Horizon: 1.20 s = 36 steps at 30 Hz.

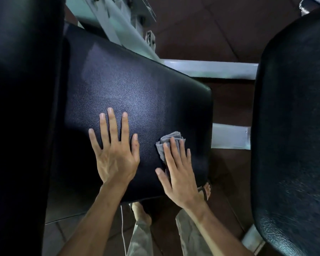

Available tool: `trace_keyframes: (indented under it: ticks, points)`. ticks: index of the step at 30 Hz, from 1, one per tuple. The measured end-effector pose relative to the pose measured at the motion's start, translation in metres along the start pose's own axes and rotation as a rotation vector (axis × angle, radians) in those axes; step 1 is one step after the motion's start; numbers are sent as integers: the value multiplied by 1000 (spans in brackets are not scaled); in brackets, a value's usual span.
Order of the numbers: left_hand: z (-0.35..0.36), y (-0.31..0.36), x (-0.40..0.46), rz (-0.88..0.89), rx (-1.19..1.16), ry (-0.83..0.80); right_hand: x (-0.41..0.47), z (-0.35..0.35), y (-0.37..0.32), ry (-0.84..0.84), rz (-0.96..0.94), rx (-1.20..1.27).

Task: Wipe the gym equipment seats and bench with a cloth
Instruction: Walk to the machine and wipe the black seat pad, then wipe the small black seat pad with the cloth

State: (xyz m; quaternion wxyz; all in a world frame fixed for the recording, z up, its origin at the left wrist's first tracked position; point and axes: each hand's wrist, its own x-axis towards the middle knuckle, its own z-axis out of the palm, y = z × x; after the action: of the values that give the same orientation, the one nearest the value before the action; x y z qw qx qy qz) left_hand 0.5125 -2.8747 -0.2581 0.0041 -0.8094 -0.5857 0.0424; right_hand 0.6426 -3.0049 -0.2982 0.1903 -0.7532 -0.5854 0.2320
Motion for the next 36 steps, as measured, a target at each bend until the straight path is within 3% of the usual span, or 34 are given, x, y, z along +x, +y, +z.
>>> trace_keyframes:
  ticks: [4, 10, 15, 18, 22, 28, 30, 36]
  points:
    - [0, 0, -2, 0, 28, 9, 8, 7, -15, 78, 146, 36]
    - [0, 1, -1, -1, 40, -21, 8, 14, -10, 183, 95, 171]
    - [-15, 0, 0, 8, 14, -106, -7, -22, -23, 135, 227, 412]
    - [-43, 8, -15, 44, -98, -266, -47, -50, -41, 55, 386, 497]
    - [-85, 16, -95, 283, -164, -510, -124, -87, -80, 68, 642, 567]
    - [-131, 5, -221, 749, 76, -784, -273, -104, -142, 197, 999, 745]
    - [-140, 10, -256, 918, 173, -836, -330, -82, -147, 190, 1112, 818]
    - [-169, 66, -368, 1399, 501, -852, -478, -84, -195, 460, 1331, 877]
